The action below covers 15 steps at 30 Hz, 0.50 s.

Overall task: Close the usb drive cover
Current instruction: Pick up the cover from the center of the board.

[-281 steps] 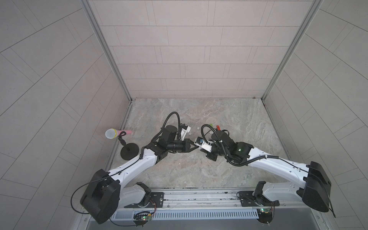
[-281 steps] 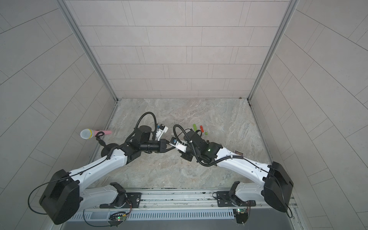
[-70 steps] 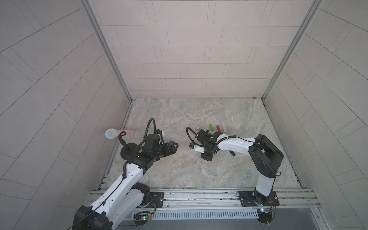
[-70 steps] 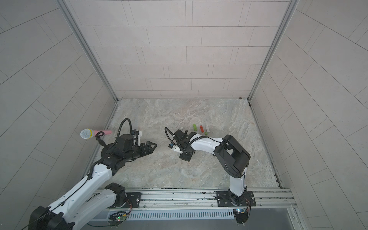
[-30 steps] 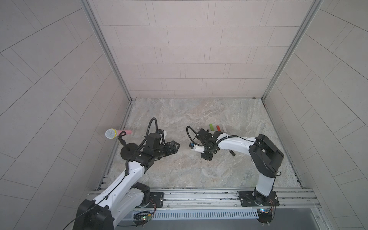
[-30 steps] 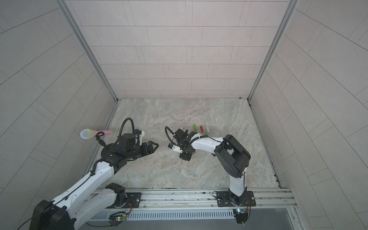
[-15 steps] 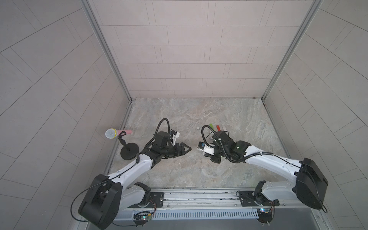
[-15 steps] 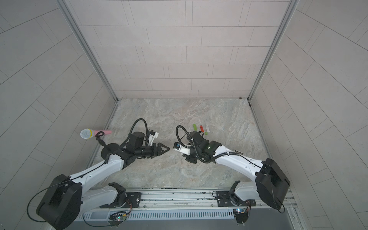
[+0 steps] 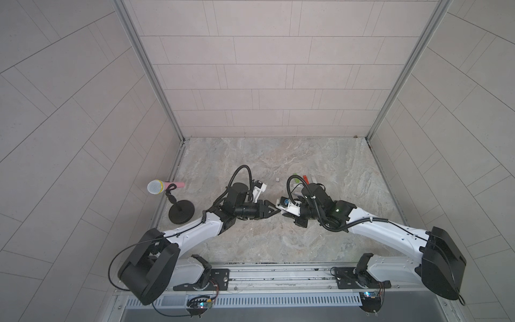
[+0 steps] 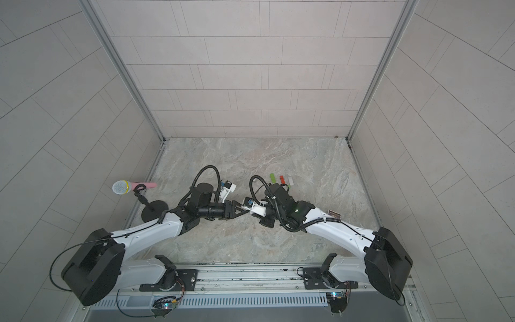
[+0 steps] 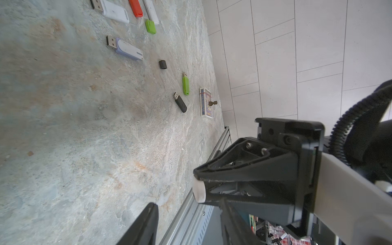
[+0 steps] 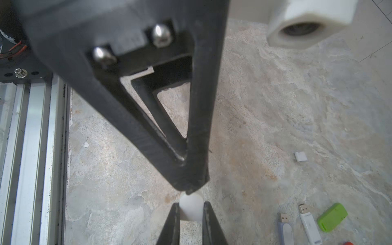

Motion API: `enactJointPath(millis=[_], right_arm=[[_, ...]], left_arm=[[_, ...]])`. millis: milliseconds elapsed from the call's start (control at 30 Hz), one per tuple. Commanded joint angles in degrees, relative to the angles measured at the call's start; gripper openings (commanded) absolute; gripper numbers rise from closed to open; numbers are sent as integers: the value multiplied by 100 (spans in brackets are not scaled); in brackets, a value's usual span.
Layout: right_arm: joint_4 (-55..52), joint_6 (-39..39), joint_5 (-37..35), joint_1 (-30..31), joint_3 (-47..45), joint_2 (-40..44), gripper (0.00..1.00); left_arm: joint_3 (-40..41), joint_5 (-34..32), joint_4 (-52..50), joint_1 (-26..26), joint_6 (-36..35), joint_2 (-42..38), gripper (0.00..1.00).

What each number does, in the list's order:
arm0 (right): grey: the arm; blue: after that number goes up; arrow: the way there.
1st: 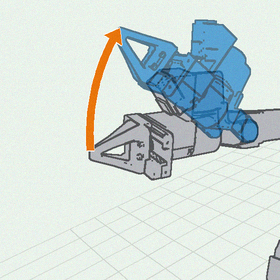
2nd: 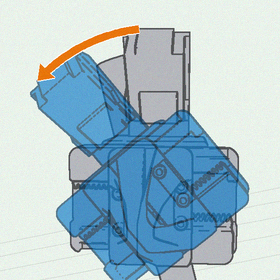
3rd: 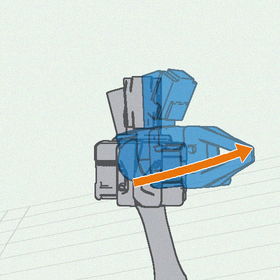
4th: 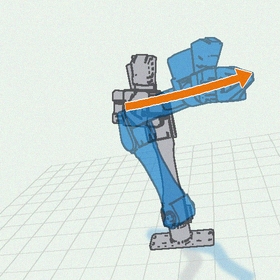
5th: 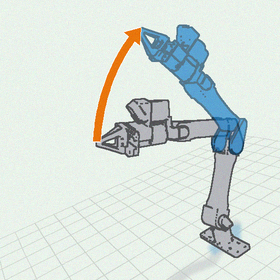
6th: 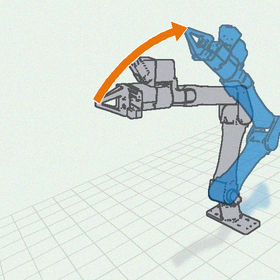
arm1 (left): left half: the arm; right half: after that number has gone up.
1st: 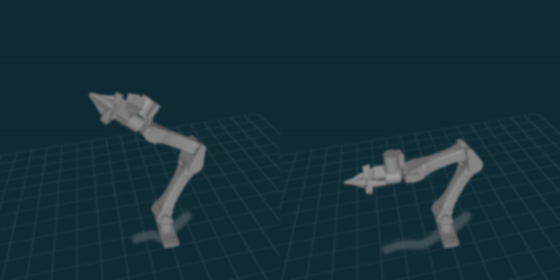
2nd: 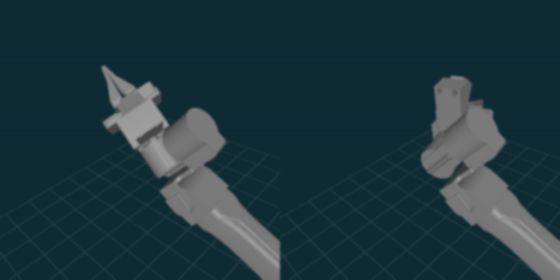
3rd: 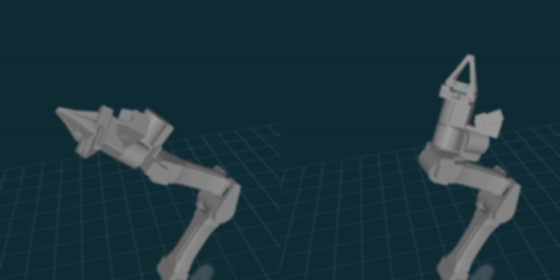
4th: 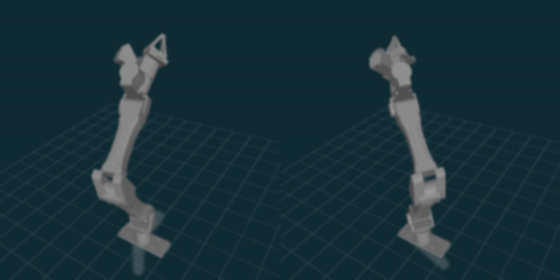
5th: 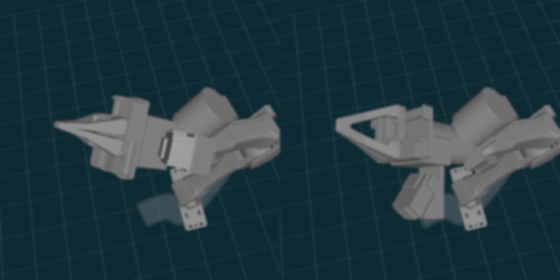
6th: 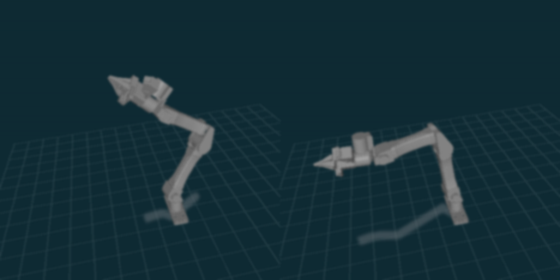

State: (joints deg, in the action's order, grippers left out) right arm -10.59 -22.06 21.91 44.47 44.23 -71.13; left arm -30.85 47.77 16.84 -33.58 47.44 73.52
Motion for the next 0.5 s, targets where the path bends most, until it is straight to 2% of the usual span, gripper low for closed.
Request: enactJointPath(millis=[0,467], right_arm=[[118,35,153,0,20,78,17],[398,127,217,-4,-21,54,17]], left_arm=[[-179,84,492,-69,198,132,50],[-272,217,768,-208,406,515,30]])
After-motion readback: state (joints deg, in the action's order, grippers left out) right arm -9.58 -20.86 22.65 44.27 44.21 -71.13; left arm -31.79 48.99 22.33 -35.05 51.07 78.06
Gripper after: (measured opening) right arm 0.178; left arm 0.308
